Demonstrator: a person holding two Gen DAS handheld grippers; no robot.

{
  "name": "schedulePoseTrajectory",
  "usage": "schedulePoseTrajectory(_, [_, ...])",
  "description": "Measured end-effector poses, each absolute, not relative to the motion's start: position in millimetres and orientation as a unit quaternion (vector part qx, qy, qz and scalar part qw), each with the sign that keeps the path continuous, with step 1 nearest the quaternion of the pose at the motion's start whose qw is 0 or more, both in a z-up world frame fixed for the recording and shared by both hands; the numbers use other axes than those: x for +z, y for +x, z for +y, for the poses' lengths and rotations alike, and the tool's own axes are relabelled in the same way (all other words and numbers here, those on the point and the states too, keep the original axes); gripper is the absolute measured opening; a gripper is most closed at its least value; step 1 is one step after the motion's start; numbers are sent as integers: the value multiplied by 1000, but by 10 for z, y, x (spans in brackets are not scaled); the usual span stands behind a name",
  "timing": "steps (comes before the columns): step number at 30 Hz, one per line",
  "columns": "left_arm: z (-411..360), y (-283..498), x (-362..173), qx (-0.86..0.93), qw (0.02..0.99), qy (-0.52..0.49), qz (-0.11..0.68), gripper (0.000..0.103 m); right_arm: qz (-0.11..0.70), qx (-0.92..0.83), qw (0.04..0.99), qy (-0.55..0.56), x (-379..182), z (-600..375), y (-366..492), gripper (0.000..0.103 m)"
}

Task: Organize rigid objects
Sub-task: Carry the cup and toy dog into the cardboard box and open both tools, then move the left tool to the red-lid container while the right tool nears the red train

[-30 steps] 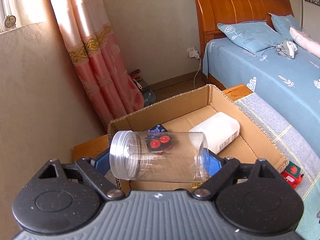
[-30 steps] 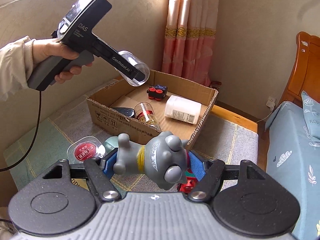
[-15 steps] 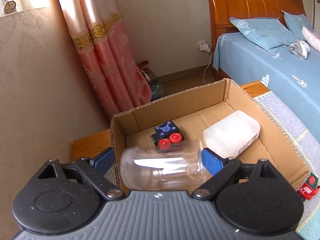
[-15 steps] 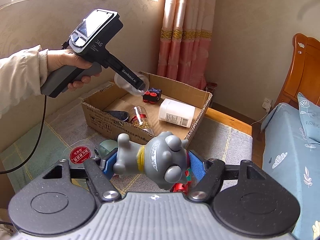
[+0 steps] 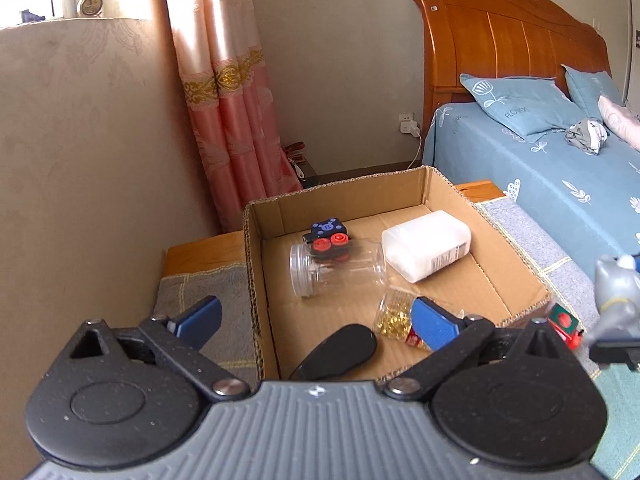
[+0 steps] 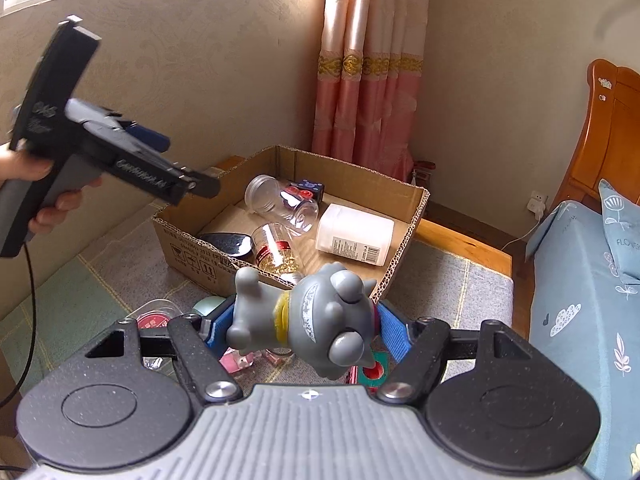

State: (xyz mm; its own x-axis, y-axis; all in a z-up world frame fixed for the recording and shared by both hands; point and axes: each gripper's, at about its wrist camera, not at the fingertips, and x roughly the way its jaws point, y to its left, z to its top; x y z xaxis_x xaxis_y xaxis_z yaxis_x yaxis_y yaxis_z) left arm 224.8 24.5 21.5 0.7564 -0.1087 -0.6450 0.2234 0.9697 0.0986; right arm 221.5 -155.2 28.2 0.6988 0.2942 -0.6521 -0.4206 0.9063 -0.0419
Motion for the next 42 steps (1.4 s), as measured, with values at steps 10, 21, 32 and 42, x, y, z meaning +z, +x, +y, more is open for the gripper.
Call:
schedulePoseTrajectory(10, [564, 1605, -14, -44, 937, 42, 345, 101, 345, 198, 912, -106, 299, -1349, 2623, 77])
schedulePoseTrajectory(21, [647, 1413, -96, -25, 933, 44, 356, 101, 357, 181, 911, -105, 309, -1215, 3132, 79])
schedulePoseTrajectory(32, [587, 1390, -90, -40, 932, 53, 358, 101, 353, 174, 915, -88, 290, -1344, 2952, 103])
schedulePoseTrajectory(42, [519, 1337, -109, -47, 930, 66, 357, 101, 356, 166, 917, -72, 214, -1579, 2648, 103])
